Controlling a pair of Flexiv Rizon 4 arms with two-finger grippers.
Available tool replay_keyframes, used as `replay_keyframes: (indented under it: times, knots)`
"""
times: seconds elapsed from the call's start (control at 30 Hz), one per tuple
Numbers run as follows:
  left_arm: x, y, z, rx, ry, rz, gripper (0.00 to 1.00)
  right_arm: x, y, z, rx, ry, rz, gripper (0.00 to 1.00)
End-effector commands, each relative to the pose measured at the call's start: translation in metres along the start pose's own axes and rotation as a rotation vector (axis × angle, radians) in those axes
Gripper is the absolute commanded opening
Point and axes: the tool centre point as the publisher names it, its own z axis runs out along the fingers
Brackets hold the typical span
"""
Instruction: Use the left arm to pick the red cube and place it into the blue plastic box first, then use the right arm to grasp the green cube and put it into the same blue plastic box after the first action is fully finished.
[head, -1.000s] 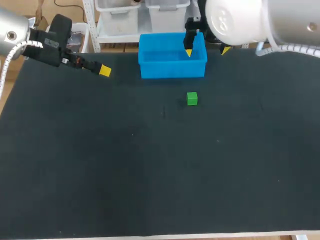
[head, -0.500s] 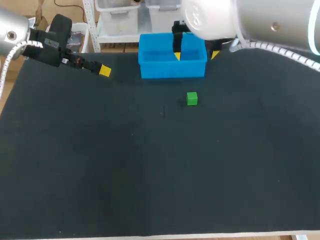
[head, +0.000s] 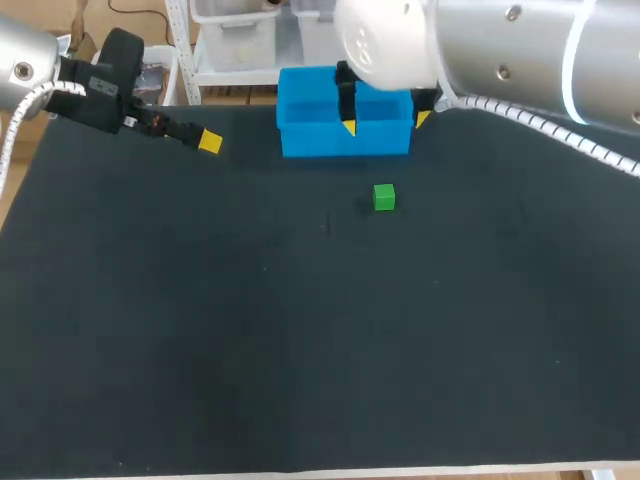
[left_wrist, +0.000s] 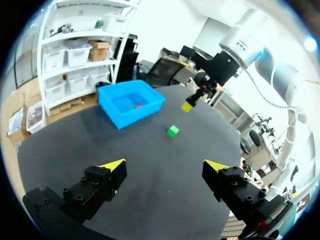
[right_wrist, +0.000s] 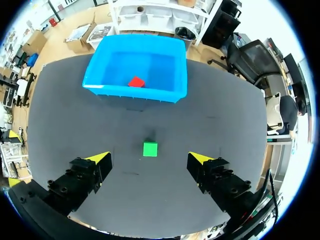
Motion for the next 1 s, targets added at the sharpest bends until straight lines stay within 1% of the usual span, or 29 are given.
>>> replay_keyframes:
  times: [0.03, 0.2, 0.4, 0.47, 0.63, 1.0]
  knots:
    - [0.002, 0.001, 0.0, 0.002, -0.007, 0.002, 1.0, 0.004, 0.002, 0.012, -0.001, -0.005, 0.0, 1.0]
    - [0.002, 0.001, 0.0, 0.002, -0.007, 0.002, 1.0, 0.01, 0.002, 0.026, -0.006, -0.003, 0.0, 1.0]
    - [0.002, 0.001, 0.0, 0.002, -0.007, 0.002, 1.0, 0.014, 0.002, 0.04, -0.026, -0.039, 0.022, 1.0]
    - [0.002, 0.001, 0.0, 0.002, -0.007, 0.002, 1.0, 0.015, 0.001, 0.046, -0.012, -0.045, 0.007, 1.0]
    - [0.002, 0.001, 0.0, 0.002, -0.007, 0.002, 1.0, 0.019, -0.002, 0.06, -0.02, -0.057, 0.03, 1.0]
    - [0.002, 0.001, 0.0, 0.002, -0.007, 0.002, 1.0, 0.025, -0.003, 0.079, -0.018, -0.057, 0.038, 1.0]
